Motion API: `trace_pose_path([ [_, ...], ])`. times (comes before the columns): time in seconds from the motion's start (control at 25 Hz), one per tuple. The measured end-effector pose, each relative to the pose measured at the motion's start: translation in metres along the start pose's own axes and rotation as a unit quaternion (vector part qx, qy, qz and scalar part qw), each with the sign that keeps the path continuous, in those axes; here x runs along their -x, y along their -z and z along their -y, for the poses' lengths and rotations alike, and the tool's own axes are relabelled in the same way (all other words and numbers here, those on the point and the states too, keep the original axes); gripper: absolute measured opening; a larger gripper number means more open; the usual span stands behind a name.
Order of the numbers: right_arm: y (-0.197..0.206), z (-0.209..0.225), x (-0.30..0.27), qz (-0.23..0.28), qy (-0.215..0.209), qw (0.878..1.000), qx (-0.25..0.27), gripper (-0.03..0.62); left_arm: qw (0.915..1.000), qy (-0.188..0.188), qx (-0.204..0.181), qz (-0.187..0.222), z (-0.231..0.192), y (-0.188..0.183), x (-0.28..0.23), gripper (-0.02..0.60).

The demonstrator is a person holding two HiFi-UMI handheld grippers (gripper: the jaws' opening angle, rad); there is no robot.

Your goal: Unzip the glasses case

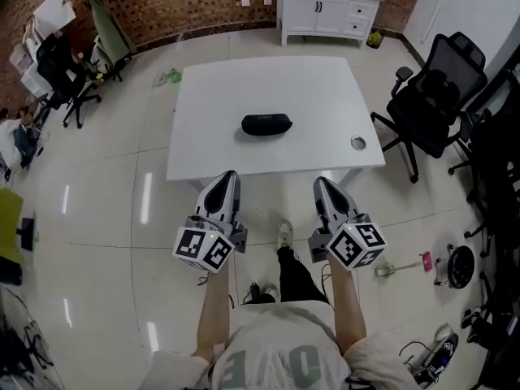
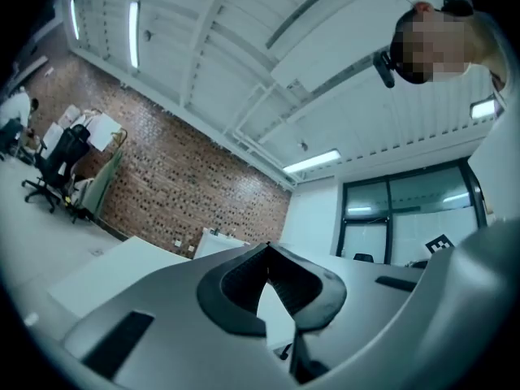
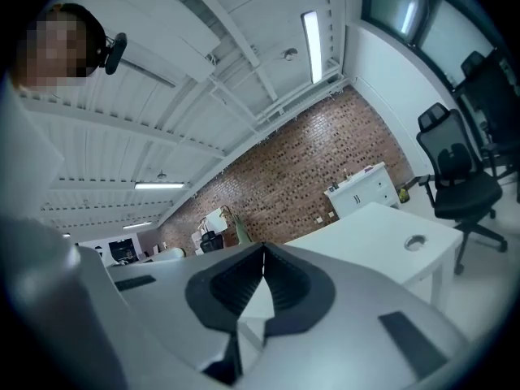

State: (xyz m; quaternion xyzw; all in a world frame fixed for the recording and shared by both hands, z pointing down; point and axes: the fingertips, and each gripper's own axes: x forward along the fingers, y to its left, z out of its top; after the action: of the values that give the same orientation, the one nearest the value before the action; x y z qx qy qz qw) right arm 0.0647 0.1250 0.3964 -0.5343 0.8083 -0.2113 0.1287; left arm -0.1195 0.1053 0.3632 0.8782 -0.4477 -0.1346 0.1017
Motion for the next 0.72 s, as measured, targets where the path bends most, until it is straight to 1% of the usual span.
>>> trace_pose_path([
  [0.12, 0.000, -0.034, 0.059, 0.001, 0.000, 1.000, 0.000, 0.000, 0.9999, -0.015, -0.005, 0.003, 0.033, -0.015, 0.055, 0.005],
  [0.24, -0.005, -0.055, 0.106, -0.002, -0.006, 1.000, 0.019, 0.000, 0.9993, -0.031, 0.000, 0.022, 0.059, -0.027, 0.093, 0.005],
  [0.32, -0.008, -0.058, 0.130, -0.004, -0.008, 1.000, 0.026, 0.000, 0.9991, -0.037, 0.003, 0.023, 0.077, -0.024, 0.105, 0.005],
  [0.44, -0.005, -0.061, 0.161, -0.012, -0.007, 1.000, 0.025, 0.000, 0.9990, -0.042, 0.003, 0.013, 0.105, -0.017, 0.122, 0.005],
  [0.48, -0.005, -0.060, 0.168, -0.014, -0.002, 0.999, 0.033, 0.000, 0.9990, -0.043, 0.002, 0.010, 0.113, -0.015, 0.125, 0.005],
  [0.6, -0.002, -0.054, 0.190, -0.023, 0.019, 0.996, 0.078, 0.000, 0.9992, -0.038, -0.007, -0.001, 0.139, -0.006, 0.130, 0.005],
  [0.64, -0.001, -0.054, 0.195, -0.023, 0.019, 0.996, 0.082, 0.000, 0.9993, -0.037, -0.010, -0.004, 0.145, -0.003, 0.132, 0.005],
  [0.72, -0.002, -0.058, 0.200, -0.015, 0.013, 0.997, 0.072, 0.000, 0.9994, -0.032, -0.009, -0.007, 0.154, 0.001, 0.132, 0.005],
])
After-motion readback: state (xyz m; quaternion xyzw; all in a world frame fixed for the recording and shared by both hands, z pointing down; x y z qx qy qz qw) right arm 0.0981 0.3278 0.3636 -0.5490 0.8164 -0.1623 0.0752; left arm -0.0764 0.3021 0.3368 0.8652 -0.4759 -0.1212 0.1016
